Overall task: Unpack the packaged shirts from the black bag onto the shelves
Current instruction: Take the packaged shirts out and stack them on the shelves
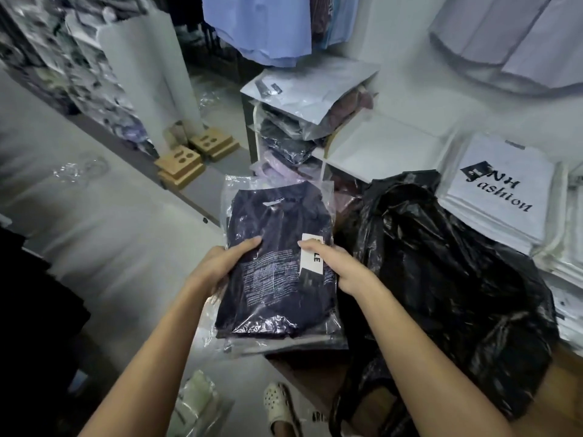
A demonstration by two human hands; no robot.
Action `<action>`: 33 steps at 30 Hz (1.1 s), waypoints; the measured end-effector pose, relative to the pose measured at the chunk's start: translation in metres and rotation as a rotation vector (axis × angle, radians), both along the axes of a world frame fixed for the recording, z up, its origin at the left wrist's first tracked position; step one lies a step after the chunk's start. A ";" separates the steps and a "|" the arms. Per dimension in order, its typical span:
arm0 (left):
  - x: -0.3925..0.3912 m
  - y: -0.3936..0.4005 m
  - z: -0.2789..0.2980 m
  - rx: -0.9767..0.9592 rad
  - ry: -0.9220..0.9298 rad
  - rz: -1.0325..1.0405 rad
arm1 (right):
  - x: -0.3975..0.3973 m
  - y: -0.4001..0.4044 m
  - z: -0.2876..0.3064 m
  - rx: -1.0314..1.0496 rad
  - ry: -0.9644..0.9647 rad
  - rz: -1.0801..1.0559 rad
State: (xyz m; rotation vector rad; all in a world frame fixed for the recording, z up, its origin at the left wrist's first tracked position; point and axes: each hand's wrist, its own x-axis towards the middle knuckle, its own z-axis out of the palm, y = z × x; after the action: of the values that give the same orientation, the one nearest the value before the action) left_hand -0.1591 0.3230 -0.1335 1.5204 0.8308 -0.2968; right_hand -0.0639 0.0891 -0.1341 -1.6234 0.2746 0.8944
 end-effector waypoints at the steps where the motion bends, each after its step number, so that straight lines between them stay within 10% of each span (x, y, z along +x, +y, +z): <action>1: 0.000 0.001 -0.001 -0.028 0.018 -0.018 | 0.001 0.001 -0.003 -0.009 0.009 -0.009; 13: -0.005 -0.011 0.015 -0.308 -0.105 -0.017 | -0.008 -0.017 0.010 0.129 0.062 -0.008; 33: -0.014 -0.074 0.015 0.040 -0.074 -0.074 | -0.013 -0.071 -0.004 0.134 0.069 -0.088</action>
State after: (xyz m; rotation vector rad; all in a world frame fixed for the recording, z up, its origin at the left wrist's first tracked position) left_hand -0.1733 0.2488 -0.1181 1.5930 0.7266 -0.2778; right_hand -0.0764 0.0184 -0.1379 -1.4480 0.3247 0.8834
